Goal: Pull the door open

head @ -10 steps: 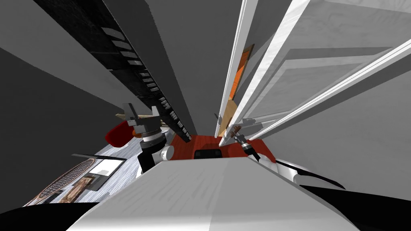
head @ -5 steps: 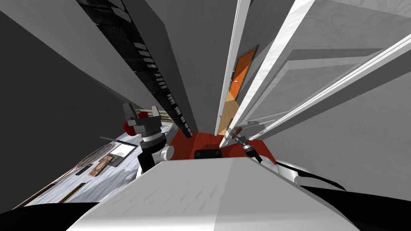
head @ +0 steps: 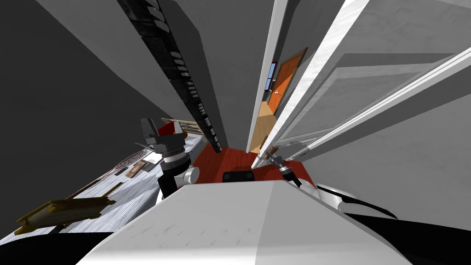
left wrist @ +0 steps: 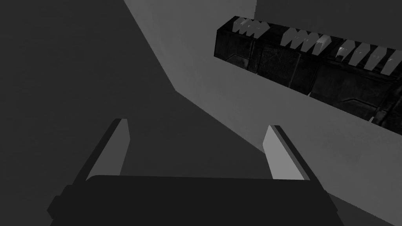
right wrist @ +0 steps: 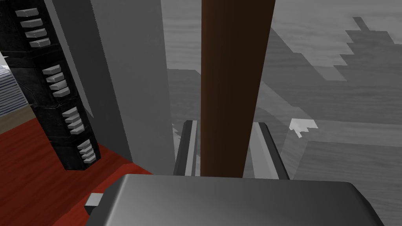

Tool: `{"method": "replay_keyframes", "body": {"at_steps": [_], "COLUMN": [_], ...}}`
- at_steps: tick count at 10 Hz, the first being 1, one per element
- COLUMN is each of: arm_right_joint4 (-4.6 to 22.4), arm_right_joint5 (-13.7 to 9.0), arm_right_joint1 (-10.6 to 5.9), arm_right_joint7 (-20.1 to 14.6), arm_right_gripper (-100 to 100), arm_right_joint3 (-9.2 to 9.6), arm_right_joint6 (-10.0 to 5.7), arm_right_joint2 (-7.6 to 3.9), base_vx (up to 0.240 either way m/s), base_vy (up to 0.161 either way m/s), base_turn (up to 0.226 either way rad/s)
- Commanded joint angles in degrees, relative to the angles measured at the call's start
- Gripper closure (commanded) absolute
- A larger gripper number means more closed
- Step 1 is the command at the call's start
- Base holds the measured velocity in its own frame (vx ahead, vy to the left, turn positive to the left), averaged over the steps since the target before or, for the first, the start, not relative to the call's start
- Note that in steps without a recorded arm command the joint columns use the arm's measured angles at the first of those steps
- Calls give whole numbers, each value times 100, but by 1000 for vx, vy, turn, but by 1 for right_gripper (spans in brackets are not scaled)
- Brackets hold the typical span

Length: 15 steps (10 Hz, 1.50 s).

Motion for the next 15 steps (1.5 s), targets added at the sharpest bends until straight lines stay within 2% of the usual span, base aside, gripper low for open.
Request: {"method": "replay_keyframes", "body": {"at_steps": [1, 5, 6, 15], "arm_right_joint4": [90, 181, 105, 468], "arm_right_joint5": [27, 53, 46, -59], "arm_right_joint1": [29, 51, 51, 120], "arm_right_joint7": [-57, -127, -94, -278], "arm_right_gripper": [100, 100, 100, 100], "arm_right_joint3": [42, 82, 70, 338], "arm_right_joint6": [-67, -170, -140, -519], "arm_right_joint2": [22, 18, -7, 32], "base_vx": [-246, -241, -101, -216], "base_vy": [-133, -122, -41, -112], "base_turn": [230, 181, 29, 192]}}
